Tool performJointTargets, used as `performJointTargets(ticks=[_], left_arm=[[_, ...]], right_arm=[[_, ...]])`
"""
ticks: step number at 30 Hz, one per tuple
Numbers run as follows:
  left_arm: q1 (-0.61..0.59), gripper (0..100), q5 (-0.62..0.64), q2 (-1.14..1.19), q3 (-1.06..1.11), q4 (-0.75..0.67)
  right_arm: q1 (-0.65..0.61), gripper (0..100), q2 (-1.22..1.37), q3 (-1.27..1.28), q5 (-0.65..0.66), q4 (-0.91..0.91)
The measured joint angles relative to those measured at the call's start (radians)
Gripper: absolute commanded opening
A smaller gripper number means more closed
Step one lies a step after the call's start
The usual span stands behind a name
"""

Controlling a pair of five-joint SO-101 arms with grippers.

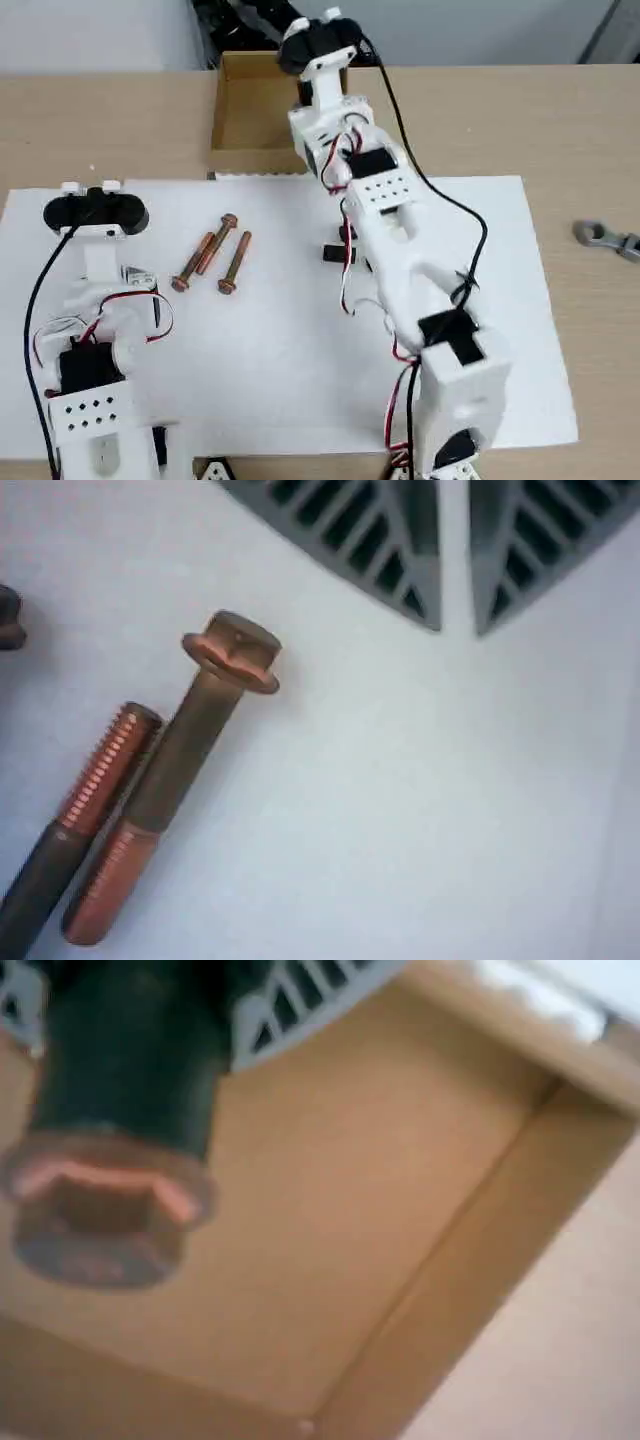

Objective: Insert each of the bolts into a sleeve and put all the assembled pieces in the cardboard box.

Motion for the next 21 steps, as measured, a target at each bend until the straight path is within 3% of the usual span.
performJointTargets(ticks=[9, 21], left_arm=[[-0.005, 1, -0.005, 0.0, 0.0, 0.018], [-0.006, 1, -0.049, 0.0, 0.0, 0.018]], right_arm=[[0.0, 13.2, 0.081, -0.035, 0.0, 0.054], [-0.014, 13.6, 0.078, -0.054, 0.0, 0.104]])
